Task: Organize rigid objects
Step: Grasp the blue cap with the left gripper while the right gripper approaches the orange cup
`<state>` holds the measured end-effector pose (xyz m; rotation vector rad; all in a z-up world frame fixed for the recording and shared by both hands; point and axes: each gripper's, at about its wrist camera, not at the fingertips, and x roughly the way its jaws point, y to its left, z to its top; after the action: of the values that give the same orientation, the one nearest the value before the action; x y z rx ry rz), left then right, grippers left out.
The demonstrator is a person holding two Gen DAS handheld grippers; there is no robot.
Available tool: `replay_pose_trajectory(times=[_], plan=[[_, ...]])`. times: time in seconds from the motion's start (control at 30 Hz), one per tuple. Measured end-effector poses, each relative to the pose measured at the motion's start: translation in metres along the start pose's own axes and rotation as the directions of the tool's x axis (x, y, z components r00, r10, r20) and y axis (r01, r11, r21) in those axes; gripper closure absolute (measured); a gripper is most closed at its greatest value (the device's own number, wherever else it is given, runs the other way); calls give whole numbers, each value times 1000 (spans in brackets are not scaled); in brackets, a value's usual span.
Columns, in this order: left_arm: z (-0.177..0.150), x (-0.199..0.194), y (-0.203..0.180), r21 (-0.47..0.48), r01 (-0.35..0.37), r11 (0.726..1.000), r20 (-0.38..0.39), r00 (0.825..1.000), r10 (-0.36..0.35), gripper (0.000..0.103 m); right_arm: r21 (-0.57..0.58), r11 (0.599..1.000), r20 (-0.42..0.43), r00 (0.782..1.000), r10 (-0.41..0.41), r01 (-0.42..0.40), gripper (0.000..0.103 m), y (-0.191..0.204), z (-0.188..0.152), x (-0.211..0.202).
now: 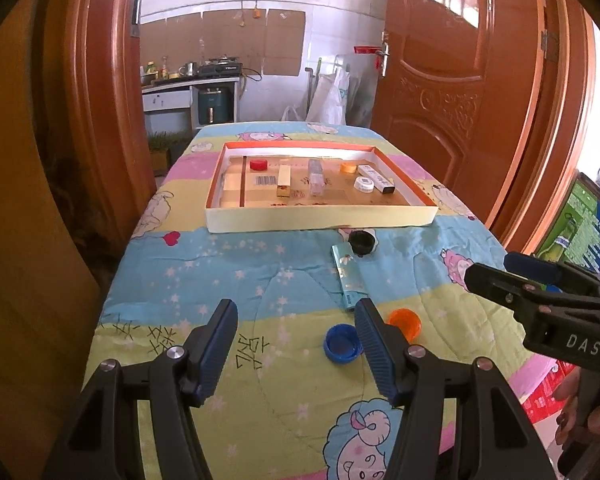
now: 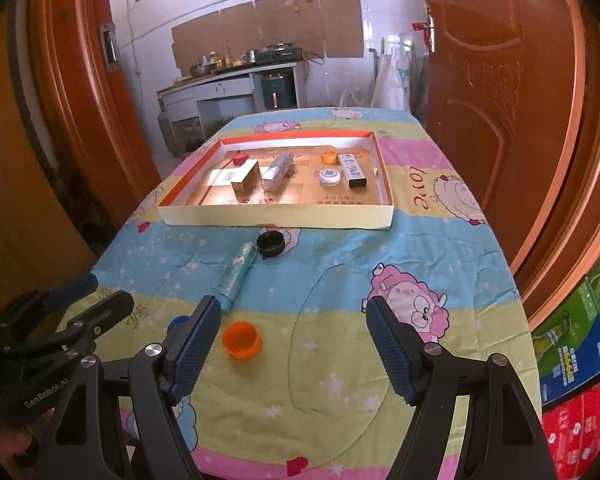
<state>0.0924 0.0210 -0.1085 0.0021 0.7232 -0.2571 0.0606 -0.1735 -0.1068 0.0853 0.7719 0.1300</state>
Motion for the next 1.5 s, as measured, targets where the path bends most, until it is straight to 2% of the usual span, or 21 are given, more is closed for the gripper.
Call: replay_pose_trajectory(times=[0.23,0.43,0.67,0.8,0.9,0.97,1.0,1.03,1.3,1.4,1.5], plan=[[-16,15,-9,41,69,997,-53,996,-67,42,11,1000,-11,1000,1,-1,27,-4,-4,5],[-24,30,-17,57,82,995,-92,993,-76,42,31,1000,-35,999,1,0,27,-10,-9,14],[-24,59,-17,78,51,996,-132,990,-41,42,48,999,-51,999,-1,3,27,-17,-12,22],[-25,61,-19,106,26,994,-117,993,-13,43,49,999,-65,998,0,3,27,-19,-13,26],[-26,62,-18,110,17,994,-110,994,-5,48,50,999,-78,997,23,-19,27,-19,-14,29],[-26,61,-17,108,20,994,-100,995,-9,60,40,999,-81,996,28,-25,27,-18,-16,31],[-26,60,-16,105,20,994,-97,995,-10,71,33,999,-85,996,29,-26,27,-17,-17,32],[-26,60,-15,101,17,995,-95,995,-7,73,24,999,-92,995,35,-32,27,-16,-18,33],[-21,49,0,48,8,999,-76,997,-5,73,-64,993,-127,988,86,-95,27,2,-29,45],[-18,44,3,40,4,999,-66,998,-1,73,-139,985,-129,988,86,-104,27,16,-32,50],[-17,40,6,33,-4,999,-56,998,6,73,-207,973,-132,989,72,-99,33,28,-34,56]])
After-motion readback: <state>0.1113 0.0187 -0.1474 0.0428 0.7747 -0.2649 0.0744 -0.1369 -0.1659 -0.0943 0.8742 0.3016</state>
